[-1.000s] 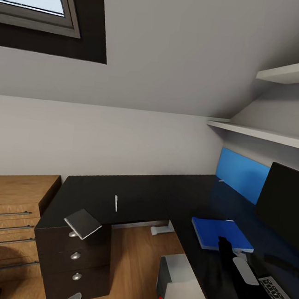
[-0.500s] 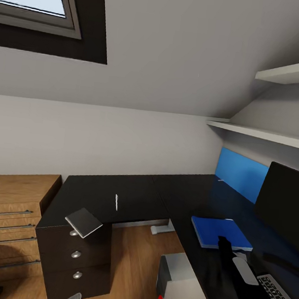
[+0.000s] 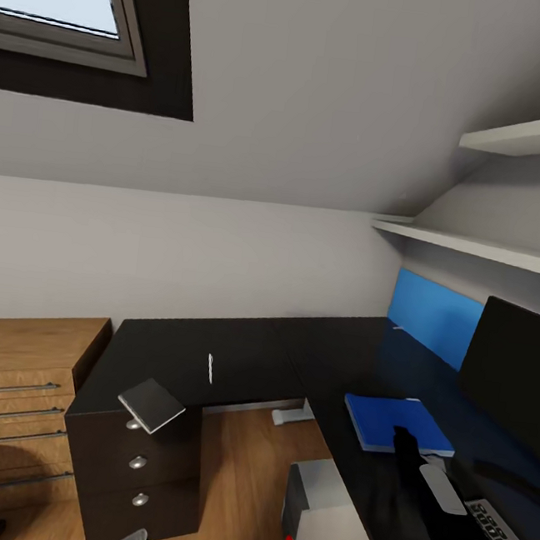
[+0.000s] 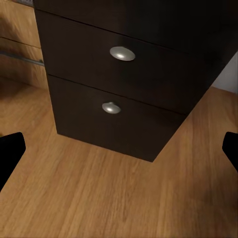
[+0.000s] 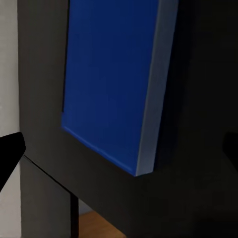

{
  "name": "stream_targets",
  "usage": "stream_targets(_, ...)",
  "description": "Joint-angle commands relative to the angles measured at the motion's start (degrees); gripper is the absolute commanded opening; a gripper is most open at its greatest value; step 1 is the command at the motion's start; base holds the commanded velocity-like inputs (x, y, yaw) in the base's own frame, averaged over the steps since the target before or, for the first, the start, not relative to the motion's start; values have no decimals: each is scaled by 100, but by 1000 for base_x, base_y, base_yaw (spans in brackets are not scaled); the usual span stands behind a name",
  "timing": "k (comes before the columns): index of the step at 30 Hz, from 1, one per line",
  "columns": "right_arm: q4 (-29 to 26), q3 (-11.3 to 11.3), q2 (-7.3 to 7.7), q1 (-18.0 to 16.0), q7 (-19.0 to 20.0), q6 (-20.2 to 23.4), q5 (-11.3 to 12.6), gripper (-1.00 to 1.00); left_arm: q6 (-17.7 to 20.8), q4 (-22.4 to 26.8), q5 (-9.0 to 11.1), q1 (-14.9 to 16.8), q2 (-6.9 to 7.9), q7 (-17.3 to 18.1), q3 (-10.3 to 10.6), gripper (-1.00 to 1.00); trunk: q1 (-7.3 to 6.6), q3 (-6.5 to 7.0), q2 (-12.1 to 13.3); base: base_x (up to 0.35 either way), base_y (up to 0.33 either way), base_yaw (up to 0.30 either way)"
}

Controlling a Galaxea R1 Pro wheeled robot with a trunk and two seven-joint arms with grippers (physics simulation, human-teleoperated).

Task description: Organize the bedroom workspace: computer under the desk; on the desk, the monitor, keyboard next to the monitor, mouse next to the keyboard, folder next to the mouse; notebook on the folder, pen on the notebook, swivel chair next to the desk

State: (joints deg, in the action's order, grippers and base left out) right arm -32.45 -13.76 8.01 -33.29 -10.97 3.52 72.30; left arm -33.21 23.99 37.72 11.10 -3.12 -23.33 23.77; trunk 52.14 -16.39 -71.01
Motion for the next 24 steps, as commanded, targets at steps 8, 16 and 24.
stream_targets(8,-8,-14,-2,-2,-22,26,21,100,-20,1,25,6,4,-49,49,100,-176,137,318,0,0,0)
stream_targets(16,-14,-13,-9,-2,-12,29,21,100,-19,-6,25,6,4,-49,49,100,-352,280,639,0,0,0)
stream_targets(24,-27,-7,-20,-2,-3,26,19,100,-12,-23,29,6,4,-46,50,100,-528,424,959,0,0,0)
